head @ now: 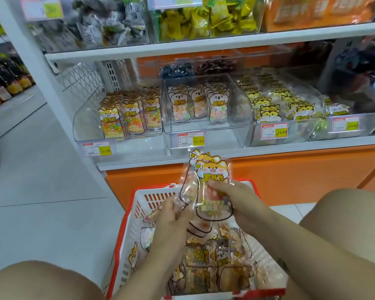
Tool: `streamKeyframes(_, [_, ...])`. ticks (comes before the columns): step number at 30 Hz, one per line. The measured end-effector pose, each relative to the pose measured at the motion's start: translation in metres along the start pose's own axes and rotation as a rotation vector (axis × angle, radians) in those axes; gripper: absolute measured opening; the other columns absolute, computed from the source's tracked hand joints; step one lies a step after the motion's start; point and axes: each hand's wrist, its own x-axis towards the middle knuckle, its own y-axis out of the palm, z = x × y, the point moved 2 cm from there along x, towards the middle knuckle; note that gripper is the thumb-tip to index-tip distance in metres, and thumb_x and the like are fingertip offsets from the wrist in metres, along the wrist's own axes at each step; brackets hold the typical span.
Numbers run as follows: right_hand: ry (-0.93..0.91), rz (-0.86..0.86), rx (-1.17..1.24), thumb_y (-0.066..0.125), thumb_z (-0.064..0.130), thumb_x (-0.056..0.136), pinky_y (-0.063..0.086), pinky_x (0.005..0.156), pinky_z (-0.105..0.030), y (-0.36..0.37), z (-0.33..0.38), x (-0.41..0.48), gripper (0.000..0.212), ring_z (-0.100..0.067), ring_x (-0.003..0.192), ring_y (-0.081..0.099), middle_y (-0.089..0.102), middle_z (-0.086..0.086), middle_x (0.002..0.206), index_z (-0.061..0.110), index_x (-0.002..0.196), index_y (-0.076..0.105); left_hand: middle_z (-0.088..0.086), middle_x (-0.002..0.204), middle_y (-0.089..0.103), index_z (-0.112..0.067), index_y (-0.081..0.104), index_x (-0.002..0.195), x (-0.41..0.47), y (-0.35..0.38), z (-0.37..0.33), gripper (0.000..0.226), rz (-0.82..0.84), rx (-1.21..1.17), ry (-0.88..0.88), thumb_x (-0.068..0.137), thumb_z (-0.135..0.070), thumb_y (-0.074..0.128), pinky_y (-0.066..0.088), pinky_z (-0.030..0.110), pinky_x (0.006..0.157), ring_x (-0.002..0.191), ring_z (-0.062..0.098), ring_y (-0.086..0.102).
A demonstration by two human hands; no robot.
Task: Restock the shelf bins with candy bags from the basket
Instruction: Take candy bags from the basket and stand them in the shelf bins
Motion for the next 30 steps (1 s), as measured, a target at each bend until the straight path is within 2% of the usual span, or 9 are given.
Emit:
streamKeyframes(2, [-0.048,-0.024,0.111,0.077,0.023,0.083,0.054,0.093,-0.046,0.002,0.004,-0.002,0.019,-0.024,0.095,0.068,0.076,-0.004,0.092,0.010,0.097,0.075,0.023,0.102,0.070,-0.013,0.057,0.119,0.004,-0.002,-0.004,0.019,-0.045,-0.147,-0.045,0.101,-0.008,0.053,0.059,0.043,0.062,0.085,0.044,0.070])
streamKeyframes(6, [-0.047,-0.133,0.254,0.089,0.031,0.064,0.057,0.067,-0.034,-0.008,0.015,0.004,0.052,-0.022,0.088,0.065,0.070,-0.009,0.094,0.002,0.104,0.072,0.017,0.119,0.070,-0.013,0.057,0.128,0.013,-0.014,-0.014,0.032,-0.111,-0.401,-0.071,0.099,-0.002,0.054,0.052,0.061,0.094,0.107,0.036,0.068])
streamKeyframes(10, [0.052,-0.014,0.242,0.073,0.012,0.085,0.061,0.070,-0.036,-0.002,0.011,-0.006,0.022,-0.025,0.081,0.072,0.073,-0.015,0.094,-0.002,0.102,0.071,0.016,0.124,0.069,-0.014,0.057,0.133,0.021,-0.023,-0.013,0.039,-0.155,-0.507,-0.088,0.097,0.001,0.055,0.046,0.059,0.104,0.117,0.037,0.064])
streamKeyframes(13, [0.127,0.056,0.153,0.070,0.014,0.089,0.059,0.086,-0.045,0.011,0.000,-0.012,0.030,-0.034,0.096,0.071,0.073,-0.021,0.106,-0.007,0.110,0.068,0.012,0.127,0.068,-0.016,0.059,0.133,0.019,-0.017,-0.013,0.041,-0.128,-0.523,-0.091,0.096,0.002,0.056,0.052,0.053,0.099,0.117,0.032,0.065])
streamKeyframes(16, [0.159,0.102,0.175,0.067,0.017,0.091,0.060,0.068,-0.034,0.014,0.000,-0.013,0.027,-0.026,0.087,0.074,0.076,-0.014,0.099,-0.003,0.111,0.069,0.012,0.121,0.071,-0.017,0.061,0.130,0.014,-0.008,-0.012,0.041,-0.081,-0.498,-0.095,0.094,0.004,0.057,0.061,0.038,0.071,0.101,0.027,0.071])
streamKeyframes(20, [0.183,0.185,0.172,0.067,0.018,0.090,0.058,0.078,-0.039,0.014,0.006,-0.009,0.031,-0.031,0.099,0.072,0.073,-0.018,0.112,0.000,0.115,0.068,0.011,0.120,0.071,-0.021,0.061,0.128,0.007,-0.003,-0.026,0.041,0.040,-0.390,-0.122,0.095,0.002,0.053,0.059,0.037,0.064,0.095,0.028,0.072])
streamKeyframes(25, [-0.109,0.180,-0.060,0.073,0.012,0.085,0.051,0.099,-0.056,0.030,0.029,0.000,0.029,-0.032,0.102,0.071,0.075,-0.013,0.106,0.010,0.113,0.068,-0.017,0.137,0.058,-0.047,0.047,0.137,0.013,-0.024,-0.067,0.038,0.199,0.200,-0.037,0.100,-0.055,0.047,0.049,0.035,0.100,0.121,0.010,0.059])
streamKeyframes(27, [-0.189,0.220,-0.117,0.072,0.015,0.085,0.047,0.102,-0.059,0.048,0.039,0.002,0.040,-0.033,0.109,0.068,0.074,-0.010,0.113,0.015,0.124,0.062,-0.029,0.129,0.057,-0.058,0.032,0.135,0.011,-0.023,-0.083,0.043,0.287,0.369,0.052,0.099,-0.047,0.055,0.046,0.013,0.095,0.112,-0.013,0.057])
streamKeyframes(30, [-0.237,0.237,-0.126,0.065,0.019,0.081,0.048,0.103,-0.054,0.076,0.058,0.012,0.053,-0.026,0.112,0.067,0.071,-0.004,0.119,0.022,0.133,0.053,-0.026,0.130,0.057,-0.055,0.020,0.136,0.027,-0.035,-0.100,0.069,0.281,0.387,0.189,0.098,-0.016,0.062,0.046,0.015,0.099,0.114,-0.012,0.057])
